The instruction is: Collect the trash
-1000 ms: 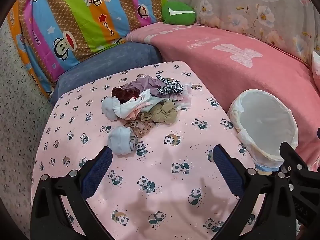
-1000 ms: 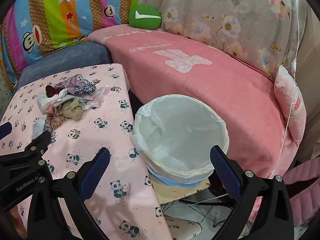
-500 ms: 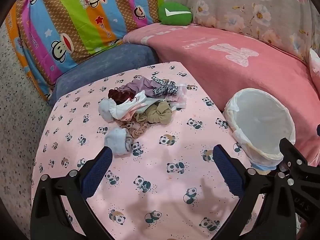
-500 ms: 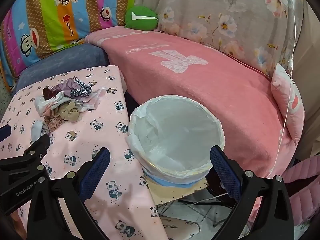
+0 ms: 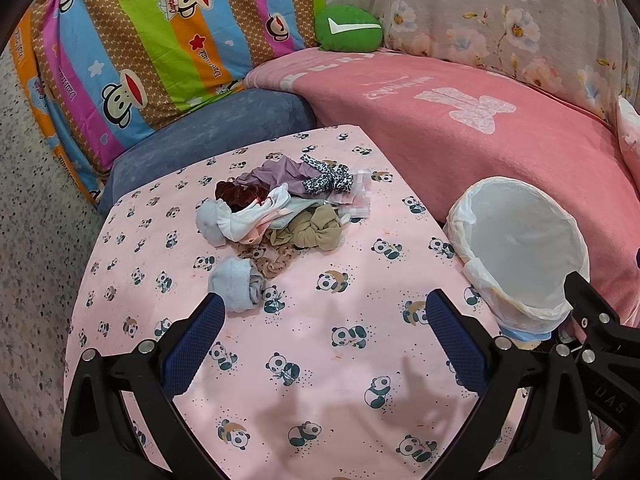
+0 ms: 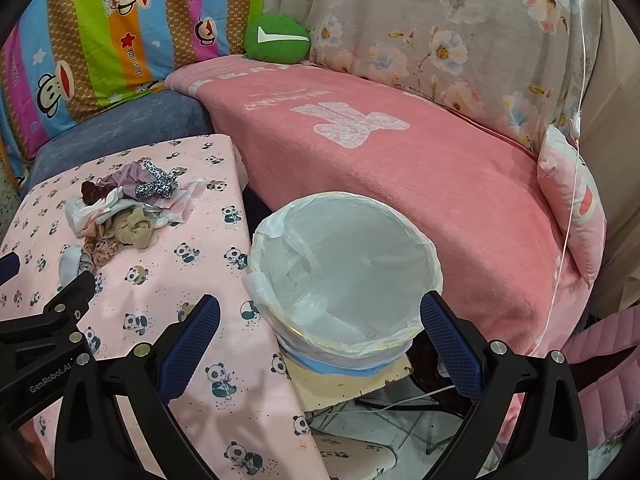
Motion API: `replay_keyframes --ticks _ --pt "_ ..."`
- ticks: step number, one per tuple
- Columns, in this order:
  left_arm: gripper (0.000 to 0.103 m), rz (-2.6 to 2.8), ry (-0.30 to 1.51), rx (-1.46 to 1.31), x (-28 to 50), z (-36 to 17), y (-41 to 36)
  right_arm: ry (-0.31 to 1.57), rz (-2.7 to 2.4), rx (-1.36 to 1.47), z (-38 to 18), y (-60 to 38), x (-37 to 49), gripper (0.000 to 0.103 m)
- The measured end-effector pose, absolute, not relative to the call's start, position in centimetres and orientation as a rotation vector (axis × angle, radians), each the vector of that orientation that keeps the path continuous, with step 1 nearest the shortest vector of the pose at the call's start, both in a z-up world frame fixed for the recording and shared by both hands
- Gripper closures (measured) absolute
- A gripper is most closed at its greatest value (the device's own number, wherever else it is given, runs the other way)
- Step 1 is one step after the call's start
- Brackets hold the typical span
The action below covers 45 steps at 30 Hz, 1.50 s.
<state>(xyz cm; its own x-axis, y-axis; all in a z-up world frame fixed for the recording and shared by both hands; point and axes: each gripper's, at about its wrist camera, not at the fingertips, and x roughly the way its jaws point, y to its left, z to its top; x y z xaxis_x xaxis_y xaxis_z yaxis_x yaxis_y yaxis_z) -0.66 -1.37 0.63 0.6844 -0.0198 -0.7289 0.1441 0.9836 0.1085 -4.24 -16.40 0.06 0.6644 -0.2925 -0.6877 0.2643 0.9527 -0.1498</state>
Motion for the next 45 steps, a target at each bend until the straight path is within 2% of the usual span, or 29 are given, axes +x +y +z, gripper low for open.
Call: replay_keyframes --ticks 45 --pt "0.007 -0.089 0.803 0.155 -0.7 1.6 -1.2 0.771 -0.314 -0.039 1.3 -16.6 -4.2 0.005"
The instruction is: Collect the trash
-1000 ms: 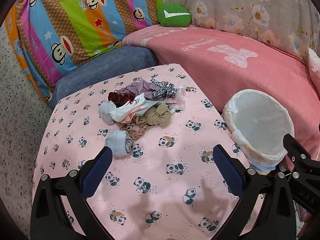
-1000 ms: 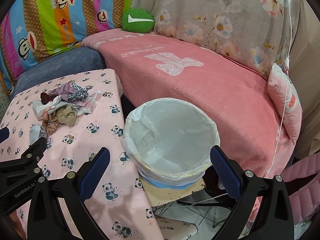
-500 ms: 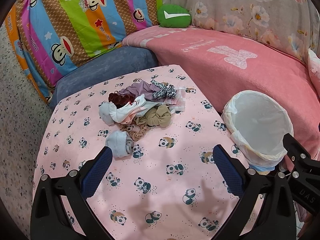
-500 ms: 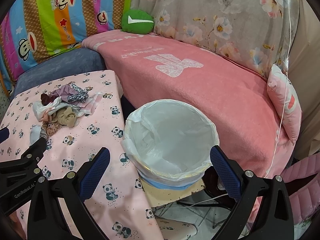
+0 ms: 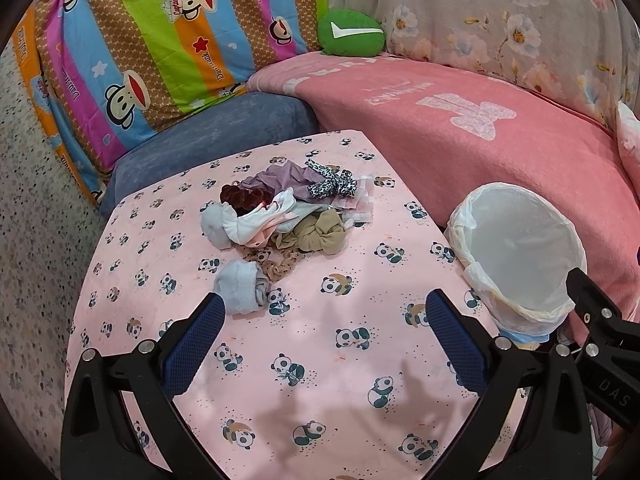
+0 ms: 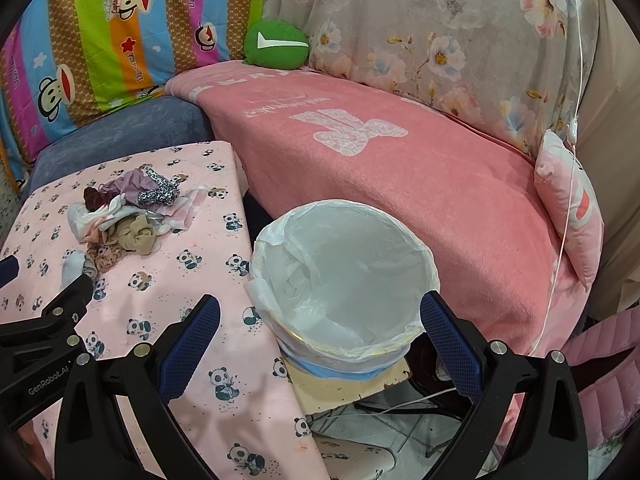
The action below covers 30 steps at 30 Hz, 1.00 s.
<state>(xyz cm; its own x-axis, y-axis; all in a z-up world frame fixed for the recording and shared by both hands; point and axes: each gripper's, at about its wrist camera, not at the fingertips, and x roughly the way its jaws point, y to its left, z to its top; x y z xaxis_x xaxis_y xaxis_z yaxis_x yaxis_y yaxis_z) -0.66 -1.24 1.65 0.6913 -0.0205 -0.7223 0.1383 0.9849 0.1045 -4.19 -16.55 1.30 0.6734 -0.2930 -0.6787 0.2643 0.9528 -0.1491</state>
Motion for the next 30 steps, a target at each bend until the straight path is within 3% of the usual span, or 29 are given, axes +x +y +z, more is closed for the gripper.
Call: replay_keyframes --ticks 30 --pt "0.007 -0.086 0.799 0.142 -0.7 1.4 -0.1 0.764 -0.311 -0.048 1.5 -15.7 -4.0 0.005"
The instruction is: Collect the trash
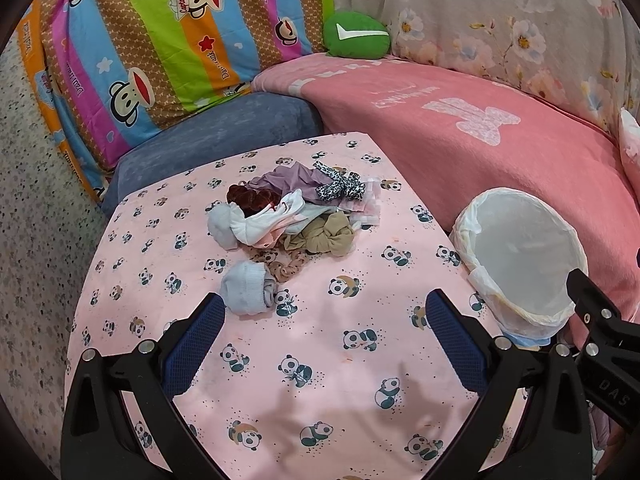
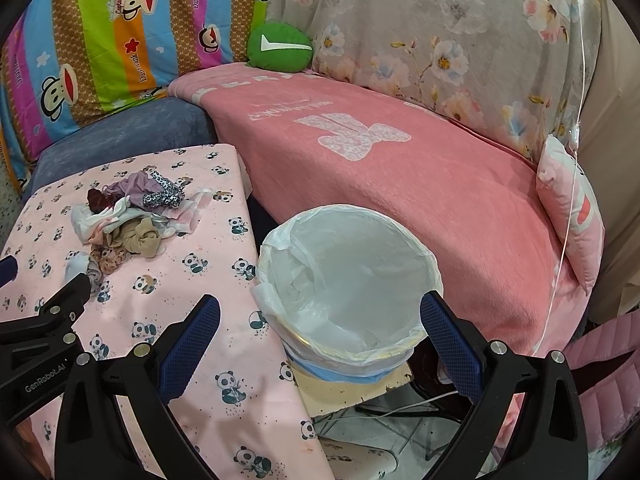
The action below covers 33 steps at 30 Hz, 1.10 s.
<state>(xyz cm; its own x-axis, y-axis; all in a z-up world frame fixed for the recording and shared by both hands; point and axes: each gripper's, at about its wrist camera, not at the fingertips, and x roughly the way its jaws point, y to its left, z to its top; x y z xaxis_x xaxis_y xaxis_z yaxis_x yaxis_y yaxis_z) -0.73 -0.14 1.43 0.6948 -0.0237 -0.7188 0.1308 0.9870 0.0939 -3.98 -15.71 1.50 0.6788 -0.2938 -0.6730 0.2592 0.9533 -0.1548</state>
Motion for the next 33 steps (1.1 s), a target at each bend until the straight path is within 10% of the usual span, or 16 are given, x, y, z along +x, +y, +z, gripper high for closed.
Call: replay_keyframes --ticks 33 --pt "0.007 -0.024 0.925 0.004 3.7 -3.6 9.8 0.740 -0.248 -0.005 0.0 -11.9 -1.2 0.005"
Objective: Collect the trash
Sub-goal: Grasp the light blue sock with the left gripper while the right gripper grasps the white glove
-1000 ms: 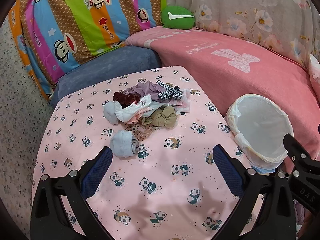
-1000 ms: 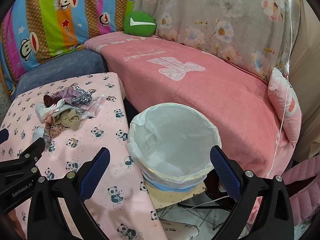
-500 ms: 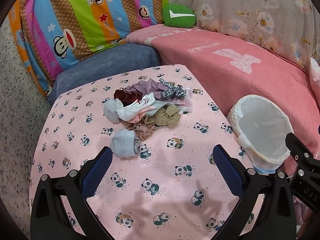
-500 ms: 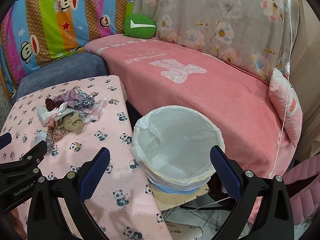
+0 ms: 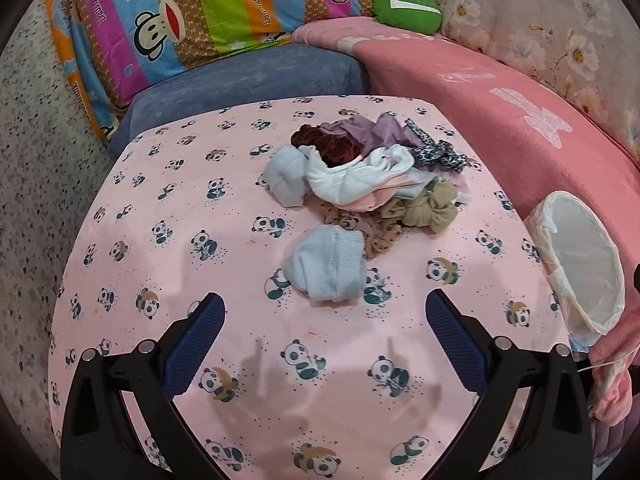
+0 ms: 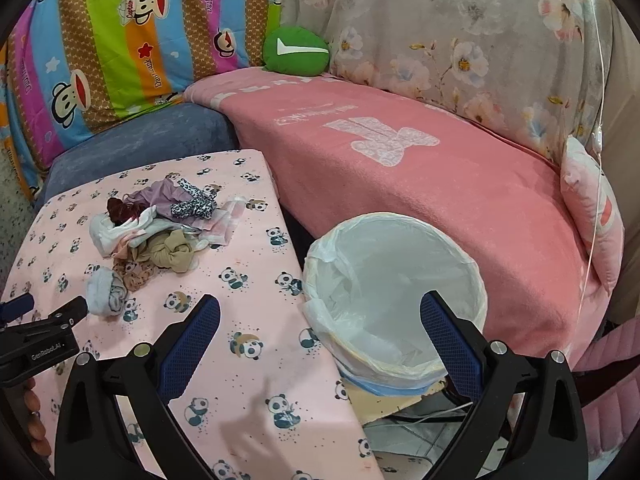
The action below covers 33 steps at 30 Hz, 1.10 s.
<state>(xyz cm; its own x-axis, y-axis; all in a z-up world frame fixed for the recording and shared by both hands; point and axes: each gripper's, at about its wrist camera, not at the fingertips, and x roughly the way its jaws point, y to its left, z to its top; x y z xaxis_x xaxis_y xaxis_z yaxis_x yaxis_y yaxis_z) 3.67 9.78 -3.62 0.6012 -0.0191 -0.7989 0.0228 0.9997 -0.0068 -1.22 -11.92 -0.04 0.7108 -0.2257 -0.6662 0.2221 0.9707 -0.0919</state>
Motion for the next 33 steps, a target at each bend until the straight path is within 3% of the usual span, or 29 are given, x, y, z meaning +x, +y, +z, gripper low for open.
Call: replay_keyframes --ticks 17,21,25,28,33 --pt "0.009 -0.106 1.047 -0.065 9.3 -9.0 11.5 0.785 -0.135 0.044 -3.0 -6.7 5.8 0.005" --pt "0.037 -0.184 1.067 -0.144 9.2 -9.4 12.1 0.791 -0.104 0.051 -3.3 -5.6 7.1 0.005" --pt "0.053 -0.232 1.055 -0.182 8.6 -9.2 12.7 0.797 -0.060 0.045 -3.5 -4.1 8.2 0.012" --pt "0.061 -0.246 1.038 -0.196 8.2 -8.6 13.3 0.804 -0.005 0.052 -3.6 -2.9 8.9 0.020" --pt "0.061 -0.235 0.994 -0.213 7.8 -7.0 15.1 0.825 0.080 0.040 -3.5 -0.5 10.5 0.036"
